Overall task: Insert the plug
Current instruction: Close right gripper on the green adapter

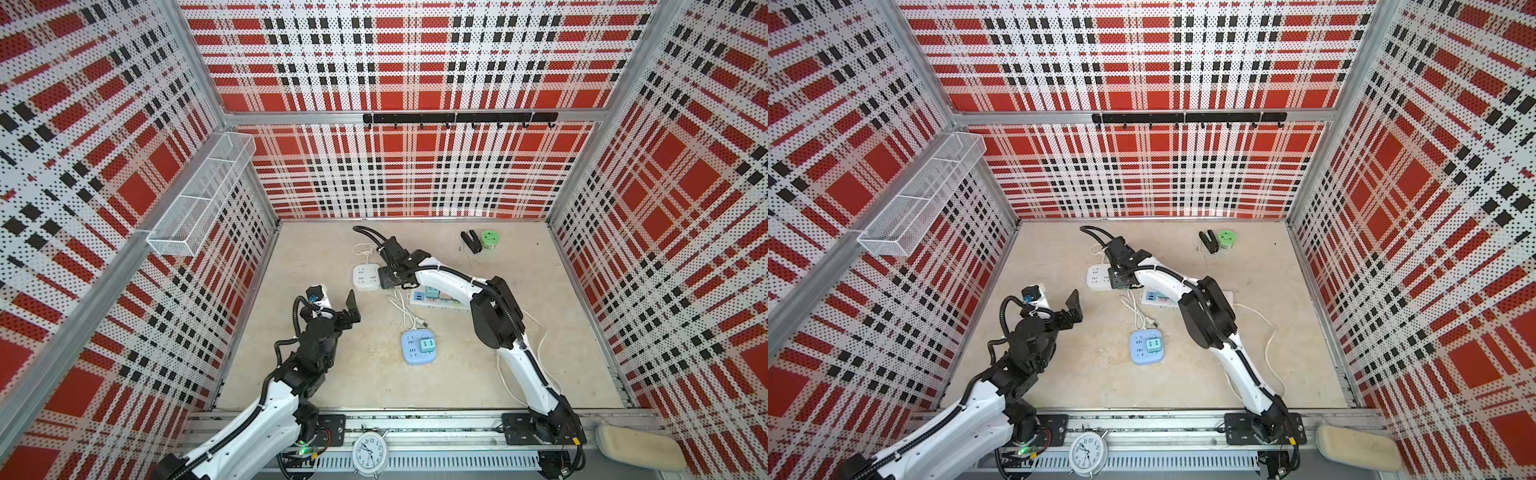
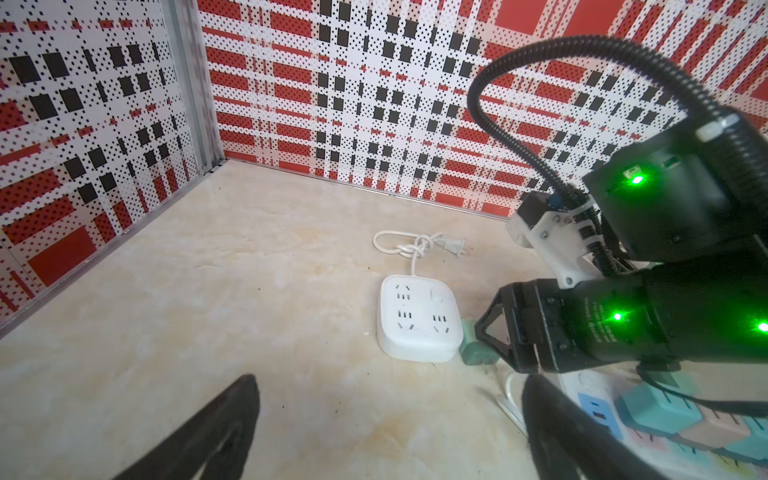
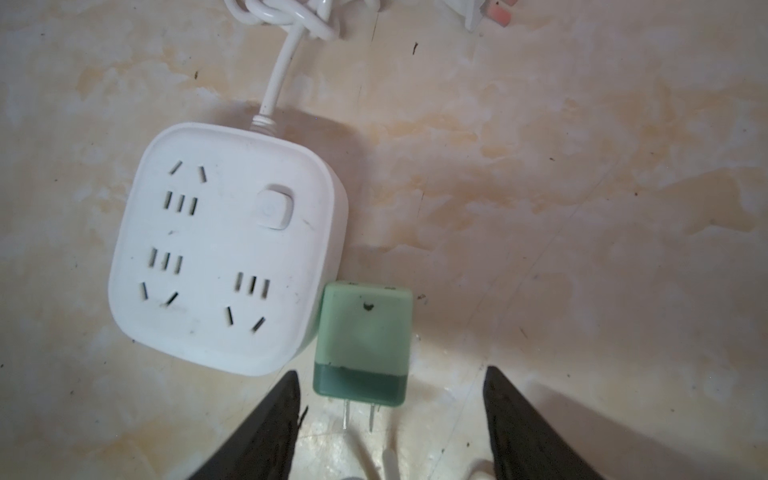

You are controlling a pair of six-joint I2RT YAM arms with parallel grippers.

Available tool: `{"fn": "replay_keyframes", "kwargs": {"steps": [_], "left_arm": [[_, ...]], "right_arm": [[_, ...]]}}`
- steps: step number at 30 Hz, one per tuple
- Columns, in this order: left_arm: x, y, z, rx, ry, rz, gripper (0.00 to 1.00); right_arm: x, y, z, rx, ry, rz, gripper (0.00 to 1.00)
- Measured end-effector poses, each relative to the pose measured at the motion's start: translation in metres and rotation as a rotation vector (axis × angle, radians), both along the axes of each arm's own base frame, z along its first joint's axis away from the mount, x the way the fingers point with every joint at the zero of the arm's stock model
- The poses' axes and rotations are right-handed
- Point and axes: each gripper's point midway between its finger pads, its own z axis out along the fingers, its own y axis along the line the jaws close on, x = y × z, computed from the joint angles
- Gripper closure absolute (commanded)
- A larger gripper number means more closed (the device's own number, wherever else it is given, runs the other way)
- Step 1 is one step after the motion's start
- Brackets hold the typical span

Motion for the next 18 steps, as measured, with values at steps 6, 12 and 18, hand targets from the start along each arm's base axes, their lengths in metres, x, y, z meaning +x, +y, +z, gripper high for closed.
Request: {"fn": "replay_keyframes", "kwargs": {"steps": [6, 12, 18], "left_arm": [[0.000, 0.000, -0.001, 0.002, 0.004, 0.000, 0.01], [0.000, 0.000, -0.001, 0.003, 0.004, 0.000, 0.01], [0.000, 0.000, -0.001, 0.003, 0.004, -0.001, 0.00]], "right_arm": [[0.003, 0.004, -0.012, -0.013, 0.017, 0.007, 0.29], [0.003, 0.004, -0.024, -0.035, 0.036, 0.008, 0.30], [0.003, 0.004, -0.037, -0.051, 0.052, 0.009, 0.34]]}}
